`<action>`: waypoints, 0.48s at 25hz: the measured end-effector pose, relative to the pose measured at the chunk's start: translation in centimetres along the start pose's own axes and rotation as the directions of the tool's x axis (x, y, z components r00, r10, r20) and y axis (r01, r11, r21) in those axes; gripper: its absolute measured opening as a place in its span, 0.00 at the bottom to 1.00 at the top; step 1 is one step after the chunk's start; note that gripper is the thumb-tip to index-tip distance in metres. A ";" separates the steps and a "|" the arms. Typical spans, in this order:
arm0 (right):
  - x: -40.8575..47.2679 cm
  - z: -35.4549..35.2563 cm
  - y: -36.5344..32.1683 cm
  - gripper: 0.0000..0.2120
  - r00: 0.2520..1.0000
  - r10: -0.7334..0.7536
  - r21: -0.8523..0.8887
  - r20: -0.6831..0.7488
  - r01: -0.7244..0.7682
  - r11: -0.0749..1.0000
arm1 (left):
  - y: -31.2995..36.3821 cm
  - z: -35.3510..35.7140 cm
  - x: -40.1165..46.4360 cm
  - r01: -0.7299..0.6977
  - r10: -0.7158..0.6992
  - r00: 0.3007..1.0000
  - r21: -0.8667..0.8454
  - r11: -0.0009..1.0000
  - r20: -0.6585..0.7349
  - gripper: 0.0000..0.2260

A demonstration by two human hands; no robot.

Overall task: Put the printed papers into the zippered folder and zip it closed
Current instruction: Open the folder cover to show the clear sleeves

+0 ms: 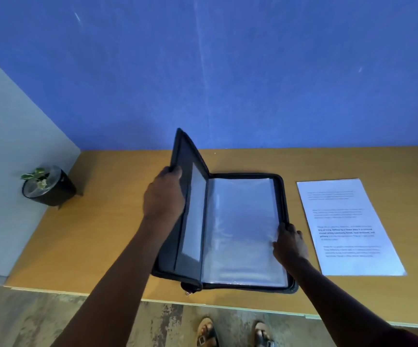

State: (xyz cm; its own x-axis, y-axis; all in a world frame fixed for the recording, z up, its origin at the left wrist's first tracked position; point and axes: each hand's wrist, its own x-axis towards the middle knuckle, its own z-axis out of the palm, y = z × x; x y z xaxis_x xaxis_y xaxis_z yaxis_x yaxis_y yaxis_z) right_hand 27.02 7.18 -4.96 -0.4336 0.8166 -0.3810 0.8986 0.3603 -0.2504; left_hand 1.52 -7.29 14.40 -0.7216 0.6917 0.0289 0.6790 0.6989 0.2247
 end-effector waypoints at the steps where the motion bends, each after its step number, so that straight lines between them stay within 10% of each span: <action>1: 0.0 0.2 -0.1 0.29 1.000 0.011 -0.002 -0.003 -0.011 1.000 | -2.1 0.1 0.5 0.035 -0.035 0.999 0.001 0.999 0.001 0.29; 12: 1.1 2.0 -0.1 0.23 0.999 0.026 -0.063 -0.036 -0.028 0.998 | -16.0 7.4 2.6 0.222 -0.223 0.952 0.029 0.975 0.208 0.32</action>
State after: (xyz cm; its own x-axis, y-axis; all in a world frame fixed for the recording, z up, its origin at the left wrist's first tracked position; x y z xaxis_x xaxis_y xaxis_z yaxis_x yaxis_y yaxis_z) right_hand 26.30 7.12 -7.09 -0.4077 0.8412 -0.3552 0.9128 0.3649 -0.1836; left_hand -10.23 -15.38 3.66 -0.8106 0.5407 -0.2248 0.5055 0.8400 0.1973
